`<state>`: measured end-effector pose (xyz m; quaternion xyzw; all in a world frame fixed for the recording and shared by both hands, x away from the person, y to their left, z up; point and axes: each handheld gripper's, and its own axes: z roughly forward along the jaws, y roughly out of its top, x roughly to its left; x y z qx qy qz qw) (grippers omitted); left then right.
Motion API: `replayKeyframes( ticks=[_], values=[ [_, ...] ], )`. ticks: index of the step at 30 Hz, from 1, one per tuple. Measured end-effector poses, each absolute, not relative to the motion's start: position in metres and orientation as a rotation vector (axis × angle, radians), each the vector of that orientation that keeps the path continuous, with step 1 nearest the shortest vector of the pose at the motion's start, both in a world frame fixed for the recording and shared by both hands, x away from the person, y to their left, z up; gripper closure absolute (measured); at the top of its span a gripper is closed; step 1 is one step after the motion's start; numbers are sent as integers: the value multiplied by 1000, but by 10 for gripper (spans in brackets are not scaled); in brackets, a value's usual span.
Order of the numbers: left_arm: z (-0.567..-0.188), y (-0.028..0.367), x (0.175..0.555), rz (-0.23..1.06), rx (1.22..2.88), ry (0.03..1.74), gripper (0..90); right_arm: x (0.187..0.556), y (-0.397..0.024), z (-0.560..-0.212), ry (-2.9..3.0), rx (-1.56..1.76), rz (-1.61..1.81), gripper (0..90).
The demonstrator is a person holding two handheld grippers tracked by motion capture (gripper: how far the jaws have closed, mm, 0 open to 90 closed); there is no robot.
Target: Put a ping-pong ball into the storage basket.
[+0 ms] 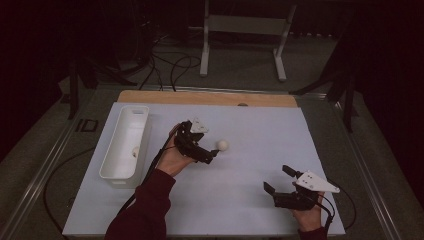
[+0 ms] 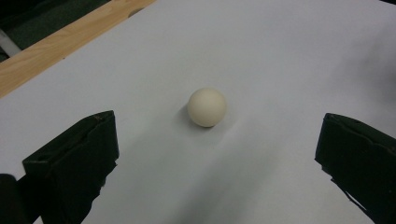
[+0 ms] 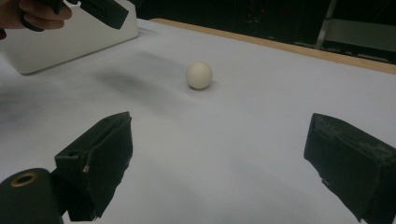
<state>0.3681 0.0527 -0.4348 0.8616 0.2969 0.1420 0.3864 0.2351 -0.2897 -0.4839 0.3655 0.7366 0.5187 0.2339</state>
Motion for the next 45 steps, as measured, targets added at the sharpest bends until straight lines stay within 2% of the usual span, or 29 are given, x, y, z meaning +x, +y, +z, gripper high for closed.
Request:
replayKeyframes(
  ticks=[45],
  values=[
    [-445,33,383,345,2192,748,1,235,-291,-483,2010,1005,1426,78]
  ],
)
